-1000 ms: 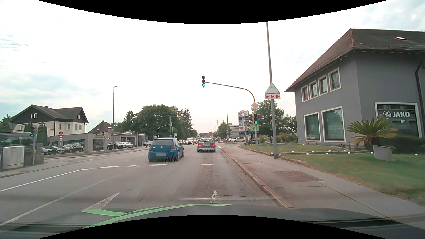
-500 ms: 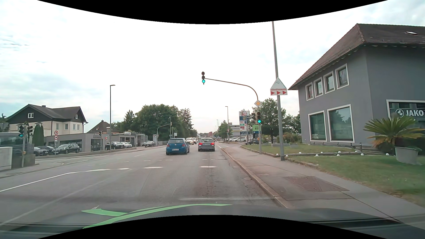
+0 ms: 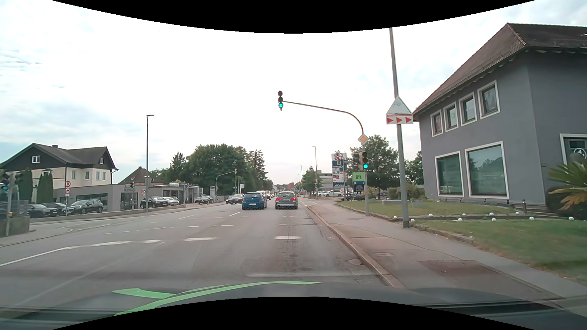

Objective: Follow the waypoints while adhering to traffic rules and regulations

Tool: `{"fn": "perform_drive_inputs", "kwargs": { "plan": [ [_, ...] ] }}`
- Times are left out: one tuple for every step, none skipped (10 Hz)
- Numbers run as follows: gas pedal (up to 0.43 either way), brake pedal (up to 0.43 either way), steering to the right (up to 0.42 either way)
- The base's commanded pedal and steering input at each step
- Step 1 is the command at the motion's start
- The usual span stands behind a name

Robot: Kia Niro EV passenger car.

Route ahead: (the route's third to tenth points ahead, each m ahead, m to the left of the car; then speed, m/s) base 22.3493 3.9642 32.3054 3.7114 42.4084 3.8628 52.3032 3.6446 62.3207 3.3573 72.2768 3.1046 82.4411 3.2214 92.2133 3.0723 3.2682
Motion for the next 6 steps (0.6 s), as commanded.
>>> {"fn": "perform_drive_inputs", "kwargs": {
  "plan": [
    [0.240,0.000,-0.012],
    [0.240,0.000,-0.013],
    [0.240,0.000,-0.013],
    [0.240,0.000,-0.014],
    [0.240,0.000,-0.016],
    [0.240,0.000,-0.019]
  ]
}}
